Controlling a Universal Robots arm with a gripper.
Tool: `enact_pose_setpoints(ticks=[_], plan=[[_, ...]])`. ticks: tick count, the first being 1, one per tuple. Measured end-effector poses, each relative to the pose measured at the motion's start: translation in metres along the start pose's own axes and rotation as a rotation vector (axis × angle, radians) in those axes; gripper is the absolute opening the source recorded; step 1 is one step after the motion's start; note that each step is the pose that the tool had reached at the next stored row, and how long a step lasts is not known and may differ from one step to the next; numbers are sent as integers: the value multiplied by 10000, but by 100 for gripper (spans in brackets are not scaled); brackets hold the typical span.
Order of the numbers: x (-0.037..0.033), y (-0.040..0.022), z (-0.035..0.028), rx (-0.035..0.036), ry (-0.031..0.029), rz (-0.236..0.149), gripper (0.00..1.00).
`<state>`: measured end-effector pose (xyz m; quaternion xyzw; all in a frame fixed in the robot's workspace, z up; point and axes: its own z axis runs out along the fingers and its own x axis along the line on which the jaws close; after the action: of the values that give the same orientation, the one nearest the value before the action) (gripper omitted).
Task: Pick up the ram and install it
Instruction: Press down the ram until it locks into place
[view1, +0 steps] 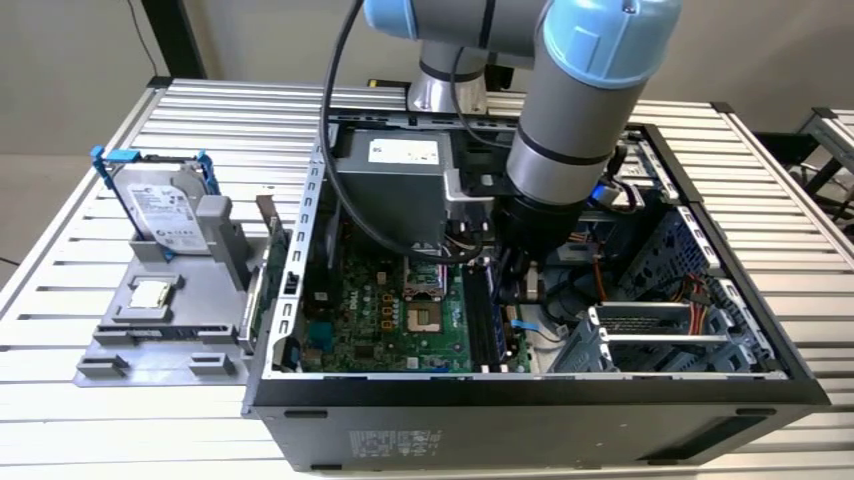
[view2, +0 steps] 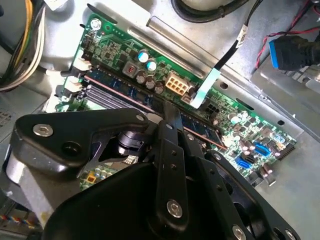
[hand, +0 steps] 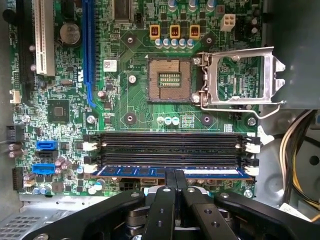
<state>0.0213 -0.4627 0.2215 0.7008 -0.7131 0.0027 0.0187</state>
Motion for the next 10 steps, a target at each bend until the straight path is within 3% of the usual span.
enact_pose_setpoints(ticks=[3, 5, 6, 7, 10], plan=[[-2, -3, 53, -21, 2, -1, 0], [-7, -4, 45, -32, 36, 0, 0], [-8, -4, 13, -30, 19, 1, 0], [-7, -3, -7, -17, -43, 0, 0], [2, 1, -148, -22, -20, -1, 0]])
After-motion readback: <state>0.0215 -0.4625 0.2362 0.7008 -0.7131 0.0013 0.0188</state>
